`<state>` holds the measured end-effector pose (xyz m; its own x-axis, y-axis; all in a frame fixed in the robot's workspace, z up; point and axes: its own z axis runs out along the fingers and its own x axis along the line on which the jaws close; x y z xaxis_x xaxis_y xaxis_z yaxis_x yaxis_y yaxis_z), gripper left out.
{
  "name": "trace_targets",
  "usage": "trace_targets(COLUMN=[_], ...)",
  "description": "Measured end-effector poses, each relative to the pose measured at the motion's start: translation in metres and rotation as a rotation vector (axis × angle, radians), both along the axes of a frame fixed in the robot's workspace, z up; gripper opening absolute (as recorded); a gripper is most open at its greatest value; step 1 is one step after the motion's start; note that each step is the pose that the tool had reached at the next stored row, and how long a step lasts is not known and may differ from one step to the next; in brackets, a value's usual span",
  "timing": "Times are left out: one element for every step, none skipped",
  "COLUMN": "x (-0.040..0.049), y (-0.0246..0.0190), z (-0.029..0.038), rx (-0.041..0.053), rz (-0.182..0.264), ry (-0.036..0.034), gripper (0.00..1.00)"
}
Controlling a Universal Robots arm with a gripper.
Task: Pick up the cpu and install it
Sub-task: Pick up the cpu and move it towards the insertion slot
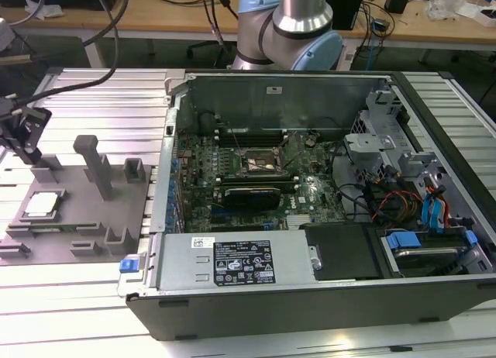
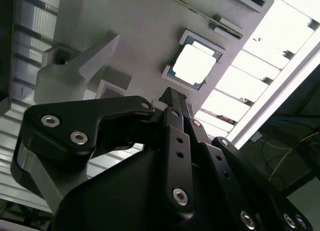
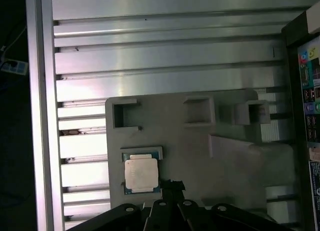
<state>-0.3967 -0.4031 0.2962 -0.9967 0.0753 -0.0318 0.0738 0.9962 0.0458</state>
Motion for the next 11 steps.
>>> trace_targets(x=[-0.0003, -0.001, -0.002, -0.0028, -0.004, -0.0057, -0.0071, -0.0092, -0.0114, -0.0127, -0.014], y=[-0.0003, -0.0011, -0.0018, -0.002, -0.0022, -0.0025, -0.0028, -0.0038, -0.0048, -0.0055, -0.0063], z=[-0.0013, -0.0037, -0.0067, -0.0081, -0.0097, -0.0116, -0.0134, -0.0166, -0.0199, -0.0218, -0.0239], rx=[-0.0005, -0.0017, -0.0025, -0.0032, -0.0038, -0.0041, -0.0041, -0.0042, -0.0042, -0.0042, -0.0042], rz=[0.0, 0.0, 0.0, 0.0, 0.0, 0.0, 0.0, 0.0, 0.0, 0.0, 0.0], ry=[0.0003, 0.0008, 0.0009, 0.001, 0.001, 0.001, 0.0008, 0.001, 0.001, 0.0009, 0.0009], gripper=[0.11, 0.11, 0.11, 0.11, 0.11, 0.11, 0.11, 0.11, 0.11, 0.11, 0.11])
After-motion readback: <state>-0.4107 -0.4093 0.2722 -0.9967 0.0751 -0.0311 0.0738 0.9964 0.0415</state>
